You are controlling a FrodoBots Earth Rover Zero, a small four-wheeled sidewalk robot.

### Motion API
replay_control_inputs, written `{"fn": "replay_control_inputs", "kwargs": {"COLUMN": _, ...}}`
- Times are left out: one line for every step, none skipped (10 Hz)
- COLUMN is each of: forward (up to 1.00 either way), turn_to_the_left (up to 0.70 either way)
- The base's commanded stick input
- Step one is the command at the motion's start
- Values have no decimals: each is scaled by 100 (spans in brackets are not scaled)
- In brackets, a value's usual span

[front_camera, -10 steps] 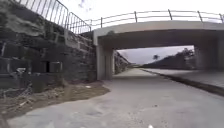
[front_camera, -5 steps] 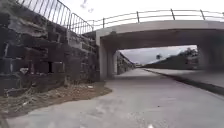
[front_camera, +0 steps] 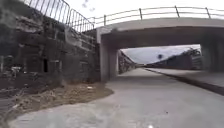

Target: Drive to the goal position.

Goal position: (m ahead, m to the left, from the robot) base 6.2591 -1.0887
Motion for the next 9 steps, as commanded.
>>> {"fn": "replay_control_inputs", "kwargs": {"forward": 50, "turn_to_the_left": -27}}
{"fn": "replay_control_inputs", "kwargs": {"forward": 50, "turn_to_the_left": -27}}
{"fn": "replay_control_inputs", "kwargs": {"forward": 50, "turn_to_the_left": -27}}
{"fn": "replay_control_inputs", "kwargs": {"forward": 50, "turn_to_the_left": -27}}
{"fn": "replay_control_inputs", "kwargs": {"forward": 50, "turn_to_the_left": -27}}
{"fn": "replay_control_inputs", "kwargs": {"forward": 50, "turn_to_the_left": -27}}
{"fn": "replay_control_inputs", "kwargs": {"forward": 50, "turn_to_the_left": 0}}
{"fn": "replay_control_inputs", "kwargs": {"forward": 50, "turn_to_the_left": 0}}
{"fn": "replay_control_inputs", "kwargs": {"forward": 50, "turn_to_the_left": 0}}
